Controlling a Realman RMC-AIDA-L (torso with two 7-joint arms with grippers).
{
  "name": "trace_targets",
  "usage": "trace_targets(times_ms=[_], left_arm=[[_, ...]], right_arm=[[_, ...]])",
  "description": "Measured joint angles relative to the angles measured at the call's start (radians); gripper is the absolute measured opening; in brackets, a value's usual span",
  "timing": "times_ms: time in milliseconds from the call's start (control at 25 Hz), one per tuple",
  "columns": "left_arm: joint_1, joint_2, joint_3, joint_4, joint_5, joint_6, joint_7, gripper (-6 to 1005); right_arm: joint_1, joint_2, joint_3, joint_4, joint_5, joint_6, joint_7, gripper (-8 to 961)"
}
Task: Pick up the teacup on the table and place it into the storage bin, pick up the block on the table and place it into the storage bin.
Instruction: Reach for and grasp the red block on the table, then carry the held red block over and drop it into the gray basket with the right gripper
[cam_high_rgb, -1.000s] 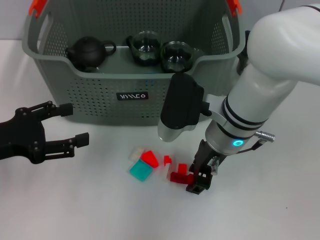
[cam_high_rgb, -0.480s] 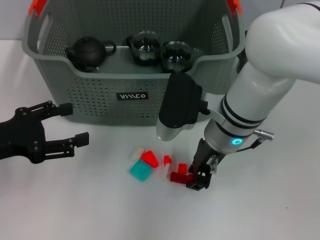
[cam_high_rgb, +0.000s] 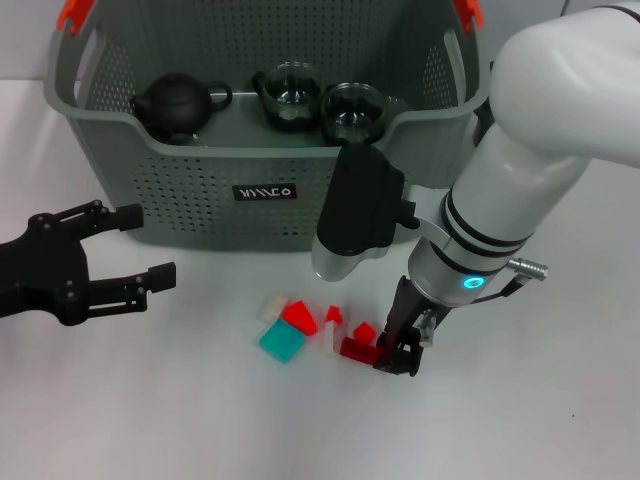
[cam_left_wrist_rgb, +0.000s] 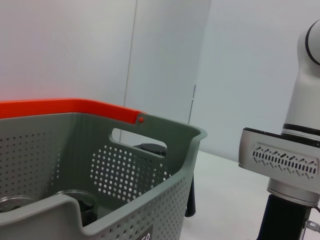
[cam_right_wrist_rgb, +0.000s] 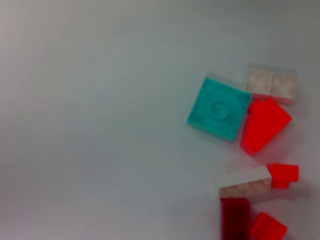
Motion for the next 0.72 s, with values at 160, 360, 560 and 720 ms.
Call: trace_targets(times_ms=[160,360,560,720], left_arm=[[0.000,0.001,-0.004,0.000,0.000,0.000,0.000,888],[0.000,0.002,-0.004,0.000,0.000,0.000,0.000,888],[0.000,0.003,-0.005,0.000,0.000,0.007,-0.002,888],[0.000,0.004,-0.009,0.000,0.000,0.011,-0.005,888]], right_arm=[[0.000,0.000,0.000,-0.003,0.001,-0.005,0.008,204],[-0.001,-0.002,0.005,-0.018,0.004,-0.026,0.010,204],[-0.037,-0.006,0.014,-0.124,0.007,-0.105,0.022,204],[-0.087,-0.010,0.049,-0.251,0.006,-0.193,0.041,205]])
